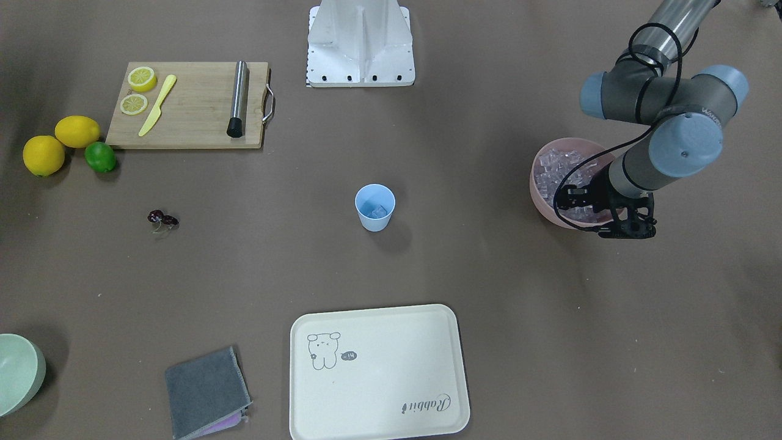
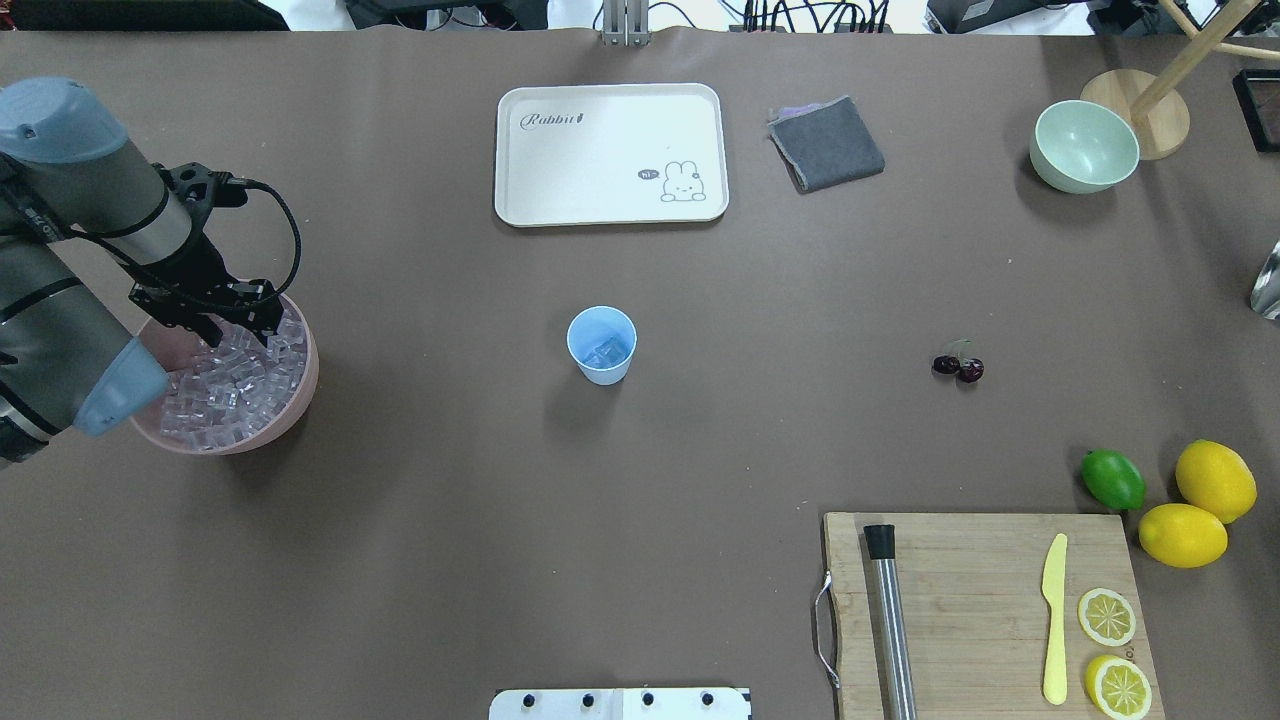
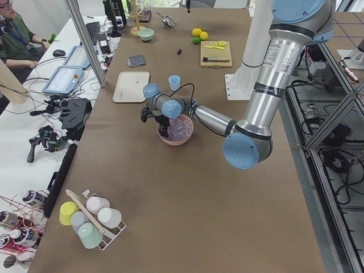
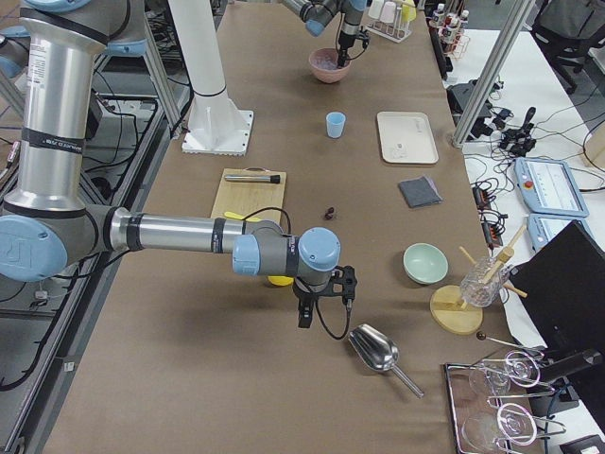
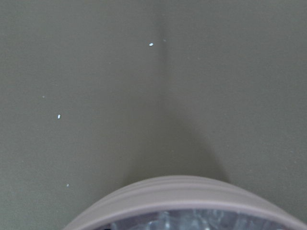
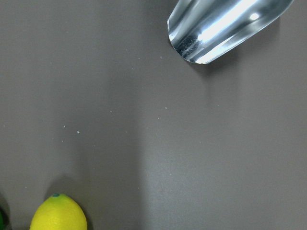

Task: Put ice and cherries in cup

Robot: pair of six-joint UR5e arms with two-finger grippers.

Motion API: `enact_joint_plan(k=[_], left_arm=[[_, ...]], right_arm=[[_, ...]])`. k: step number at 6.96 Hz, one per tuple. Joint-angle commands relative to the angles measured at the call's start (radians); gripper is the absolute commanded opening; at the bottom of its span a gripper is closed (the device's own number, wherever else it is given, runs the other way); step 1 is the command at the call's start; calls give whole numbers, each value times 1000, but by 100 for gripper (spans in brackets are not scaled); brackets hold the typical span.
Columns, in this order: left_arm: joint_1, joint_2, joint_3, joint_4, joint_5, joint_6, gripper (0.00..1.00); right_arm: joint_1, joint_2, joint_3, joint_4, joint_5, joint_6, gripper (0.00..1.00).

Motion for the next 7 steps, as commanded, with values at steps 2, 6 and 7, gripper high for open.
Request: enact_joint_plan(k=[2,6,7], left_arm=[[0,-1,-21,8,-12,-2,17],[-6,-1,-75,82,-12,1,4],[-8,-1,-102,109,-12,1,3]], right_arm=[[0,1,0,0,2,0,100],[0,0,0,0,2,0,100],[0,1,0,0,0,0,100]])
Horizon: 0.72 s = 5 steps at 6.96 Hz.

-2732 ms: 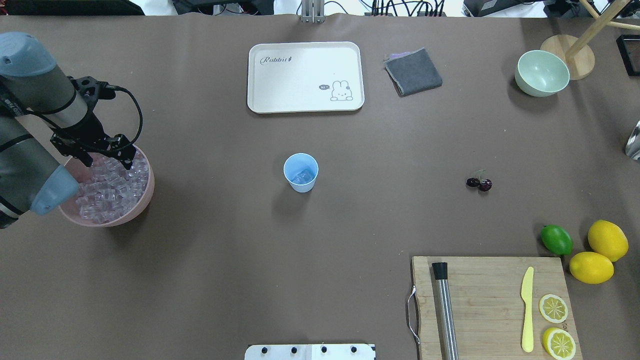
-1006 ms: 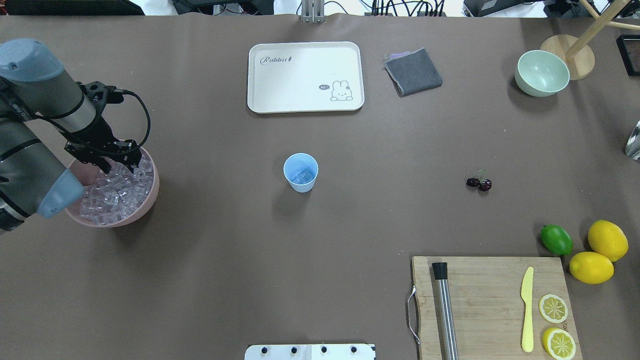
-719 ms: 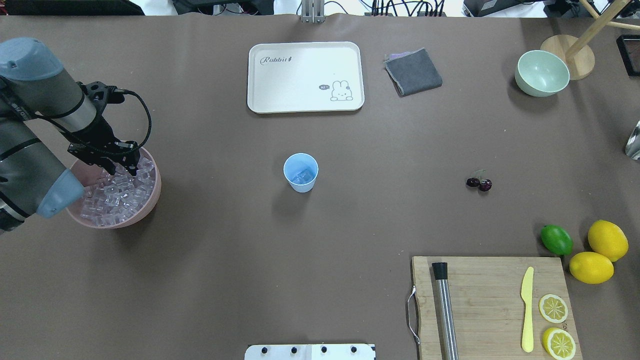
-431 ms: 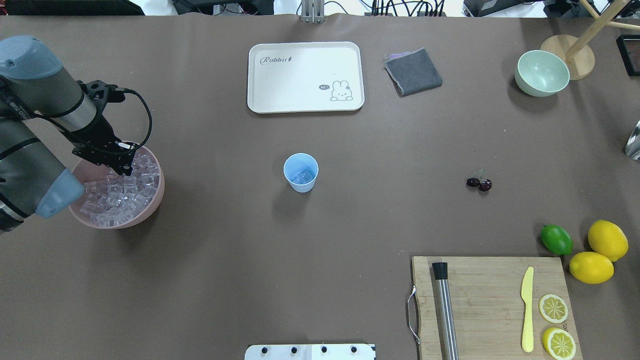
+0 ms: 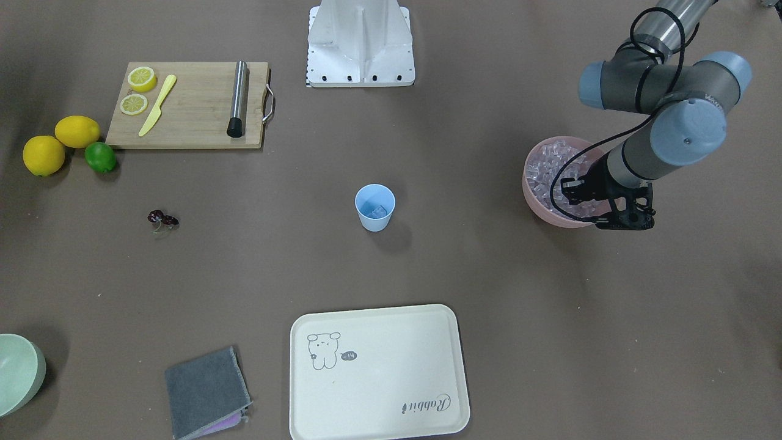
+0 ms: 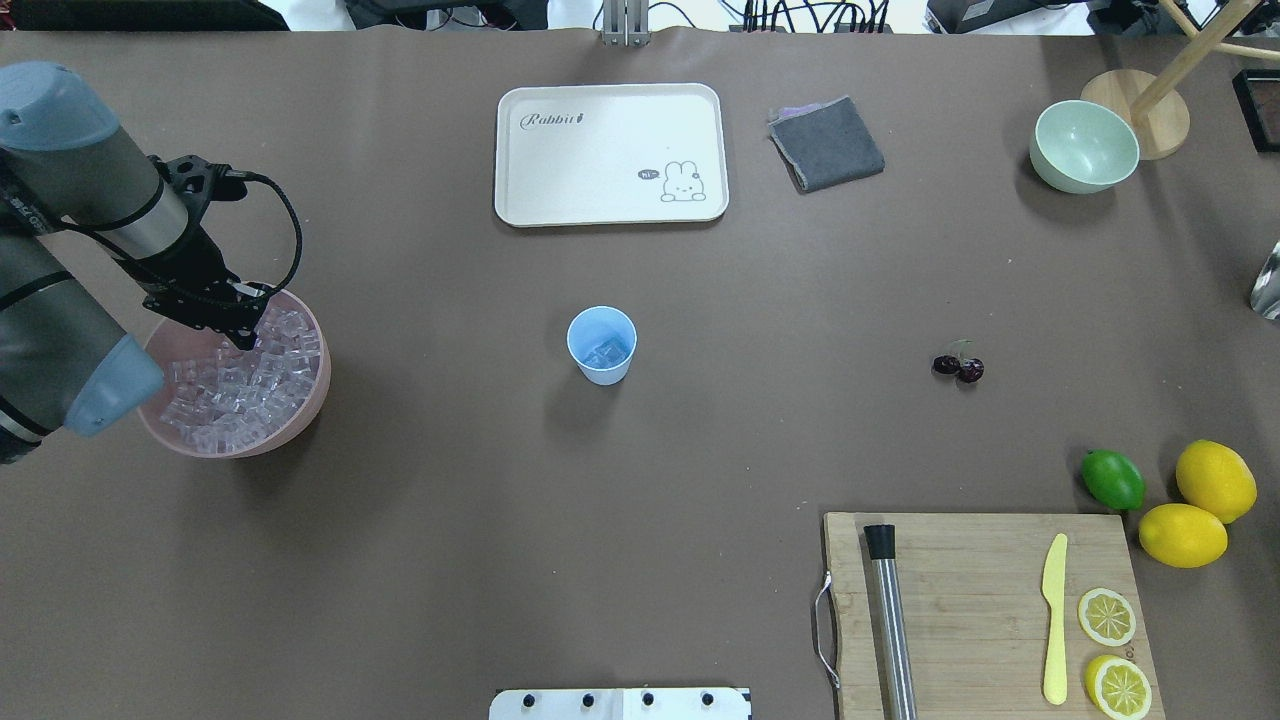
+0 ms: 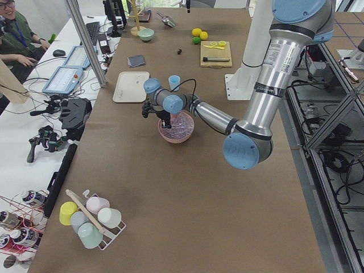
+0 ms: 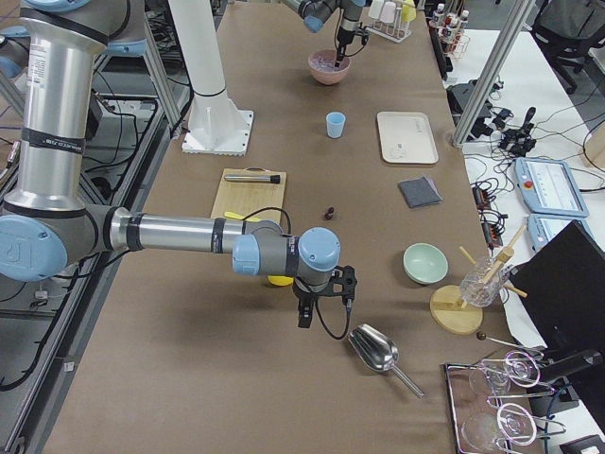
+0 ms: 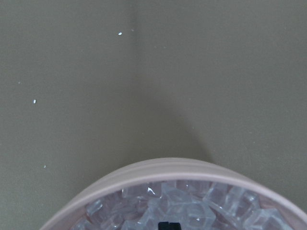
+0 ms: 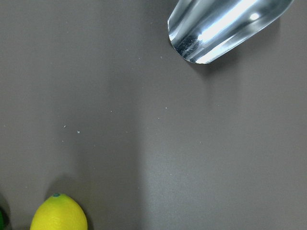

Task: Put ice and cherries in cup

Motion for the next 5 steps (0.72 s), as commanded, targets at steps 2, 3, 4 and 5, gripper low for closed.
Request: enact_joint_plan(k=[2,3,4,5], left_arm=[[0,-3,-92,139,-15,5,8],[0,-4,-120,183,-58,5,25],[1,-18,-132,240,-69,5,50],[6,-50,-137,303,-71,-1,68]], right_arm=[[0,1,-3,0,-1,0,100],[-2,1,-3,0,-1,-2,100],[-3,1,-5,0,-1,0,100],[-3,1,-3,0,-1,0,100]])
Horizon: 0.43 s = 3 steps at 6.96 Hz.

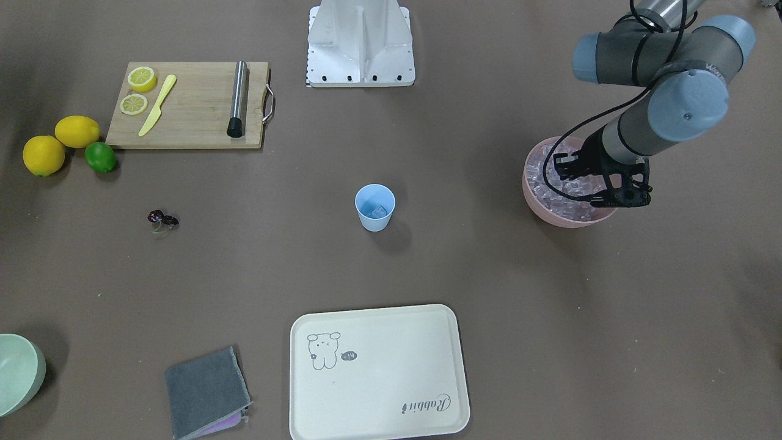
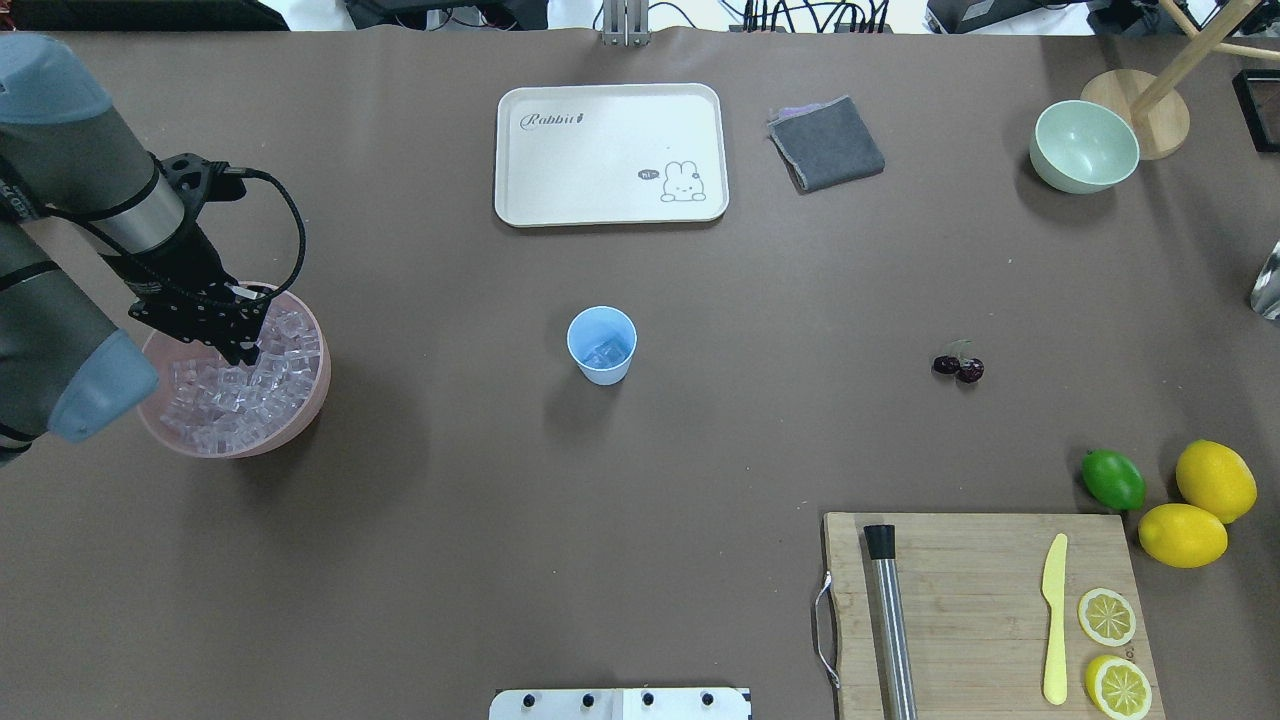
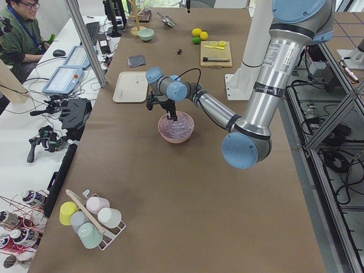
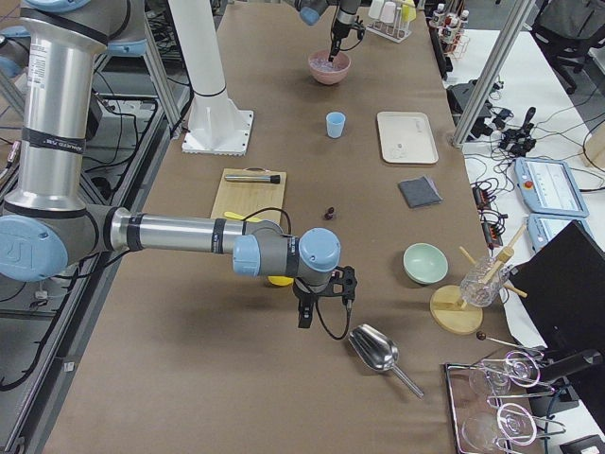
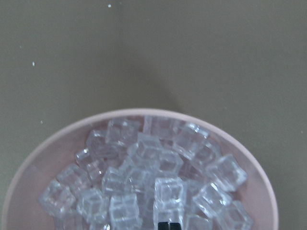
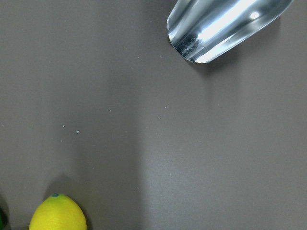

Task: Put ice and cherries in cup

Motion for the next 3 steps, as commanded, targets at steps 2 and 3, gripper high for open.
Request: enact_joint_plan(k=[2,3], left_arm=[[5,-19,-10,92,-46,-68,97],[7,-19,-12,92,-47,-124,97]], right_arm=[[-1,0,0,0,0,0,100],[-2,0,-1,0,0,0,100]])
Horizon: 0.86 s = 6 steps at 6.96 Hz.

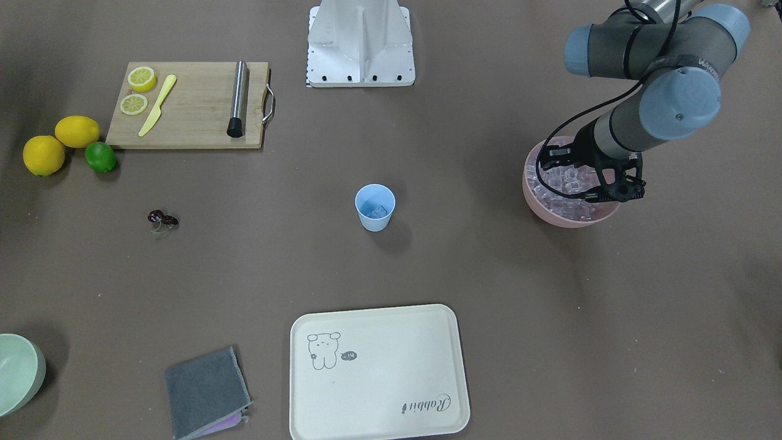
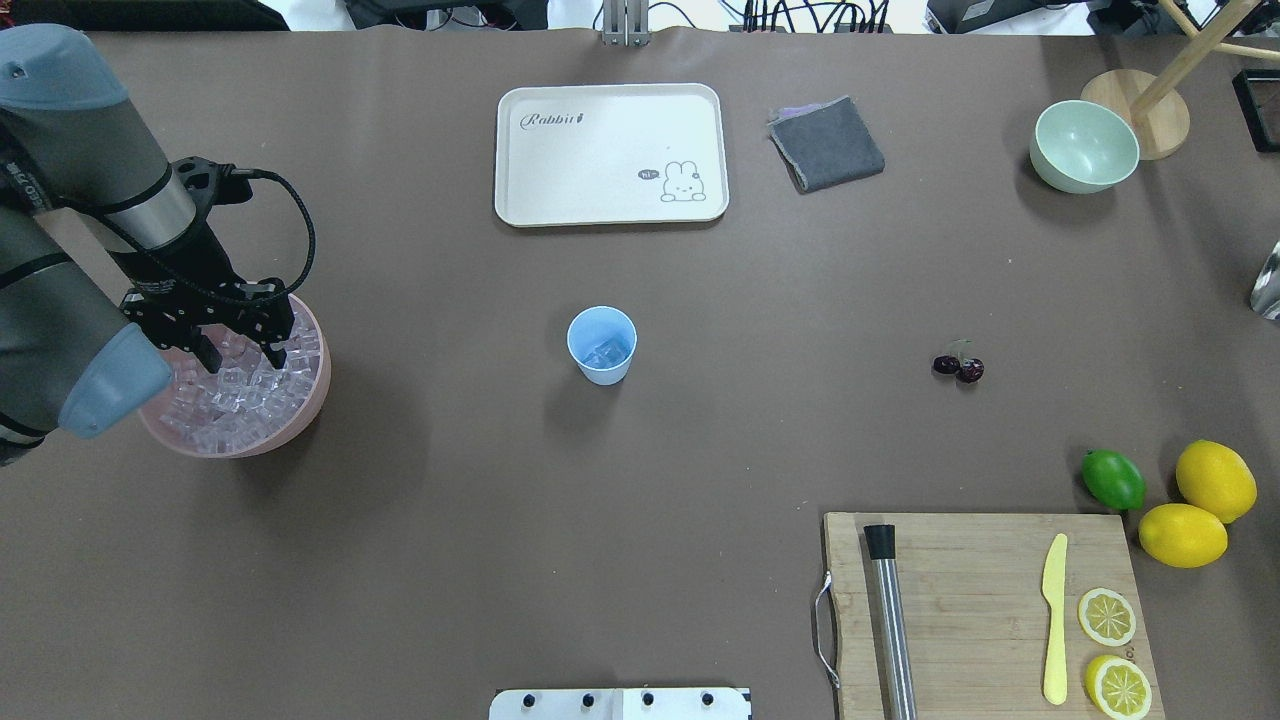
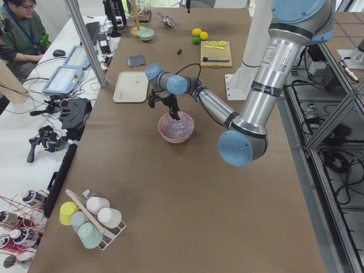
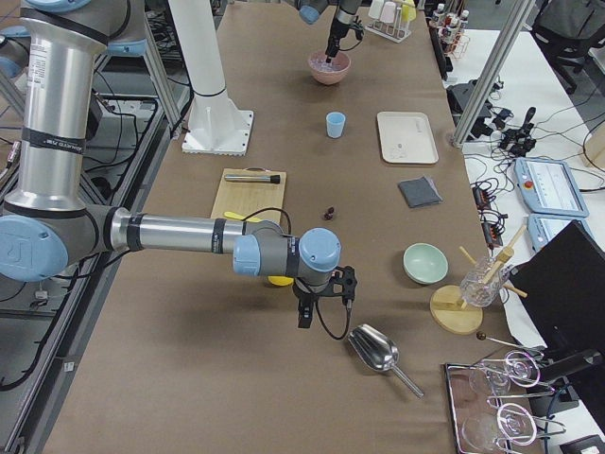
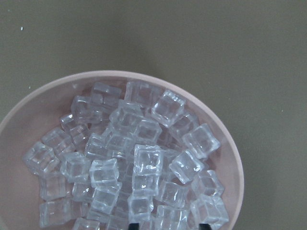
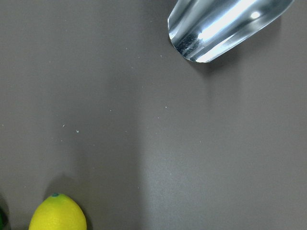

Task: Put ice and cherries in cup

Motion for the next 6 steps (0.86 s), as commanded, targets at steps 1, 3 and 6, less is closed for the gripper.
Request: enact_joint_plan(k=[1,3,6], left_arm=[[3,10,4,5,-21,-97,92],[14,41,10,-6,-46,-102,90],[57,43,25,-9,-49,-99,90]], right_arm=[[-2,0,-1,0,0,-1,100],[-4,0,-1,0,-2,-1,100],[-4,0,-2,0,-2,-1,100]])
